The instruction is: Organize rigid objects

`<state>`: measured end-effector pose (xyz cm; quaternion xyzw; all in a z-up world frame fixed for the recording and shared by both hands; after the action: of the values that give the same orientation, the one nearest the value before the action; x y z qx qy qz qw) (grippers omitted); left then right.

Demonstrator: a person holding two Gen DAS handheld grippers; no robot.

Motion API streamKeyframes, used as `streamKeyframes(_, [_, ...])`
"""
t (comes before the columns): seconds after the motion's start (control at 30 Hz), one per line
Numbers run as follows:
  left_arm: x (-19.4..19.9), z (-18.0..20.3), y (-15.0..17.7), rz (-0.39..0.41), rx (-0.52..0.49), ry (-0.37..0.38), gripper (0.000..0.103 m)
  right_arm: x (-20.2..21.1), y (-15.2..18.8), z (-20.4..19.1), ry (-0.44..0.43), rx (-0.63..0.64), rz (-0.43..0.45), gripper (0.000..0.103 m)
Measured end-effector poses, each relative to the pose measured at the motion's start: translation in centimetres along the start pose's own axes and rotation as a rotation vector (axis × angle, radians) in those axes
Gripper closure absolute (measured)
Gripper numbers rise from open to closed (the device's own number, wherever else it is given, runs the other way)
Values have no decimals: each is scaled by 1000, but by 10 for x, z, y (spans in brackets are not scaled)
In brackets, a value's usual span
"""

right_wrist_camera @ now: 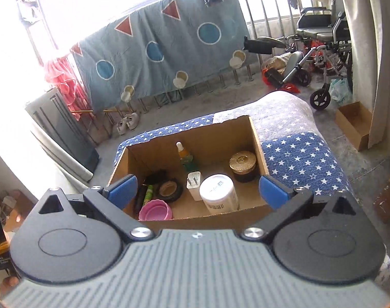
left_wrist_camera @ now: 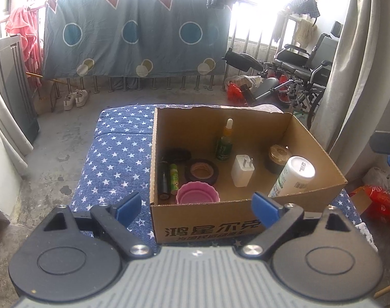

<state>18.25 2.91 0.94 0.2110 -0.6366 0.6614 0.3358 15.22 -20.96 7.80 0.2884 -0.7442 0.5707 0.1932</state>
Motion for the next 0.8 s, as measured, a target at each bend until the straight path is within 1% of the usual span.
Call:
streamKeyframes(0.07, [6,4,-3,21,-8,2,3,-5,9,-3,60,53,-32,1])
streamKeyframes(0.13, [12,5,-5,52,-5,-38,0,-11,16,-5,112,97,-55,1])
streamKeyframes(0.2, [16,5,-7,72,-9,-75,0,-15,21,-7,148,126,-52,1])
streamKeyframes(0.27, [16,6,-7,56,-17,-95,0,-17,22,-10,154,150,-44,1])
streamKeyframes(0.4, [8,5,-4,-17,-16,-139,0,-22,23,-15,148,196,-35,1])
streamKeyframes(0.57, [4,4,-2,-40,-38,-190,0,-24,24,-18,230,290,-12,1])
streamKeyframes(0.67, [2,4,-3,-47,-42,-199,0,-27,24,-18,274,331,-8,1])
streamKeyframes(0.73, [1,5,-4,-52,-43,-195,0,-29,25,-18,275,333,-11,1])
streamKeyframes(0.8, [-1,7,-4,-58,-45,-190,0,-31,24,-16,256,317,-19,1])
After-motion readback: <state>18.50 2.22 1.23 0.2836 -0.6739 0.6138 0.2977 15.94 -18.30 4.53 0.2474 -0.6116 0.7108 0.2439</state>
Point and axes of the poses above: each gripper's, at about its wrist camera, not at the fingertips, and x roughly against the way its jaws point, z to its right, y to its underside, the point moved 8 cm from there along -x, roughly the way its jaws point, and after that the axes turned 4 degrees about -z, right-handed, at the moved point
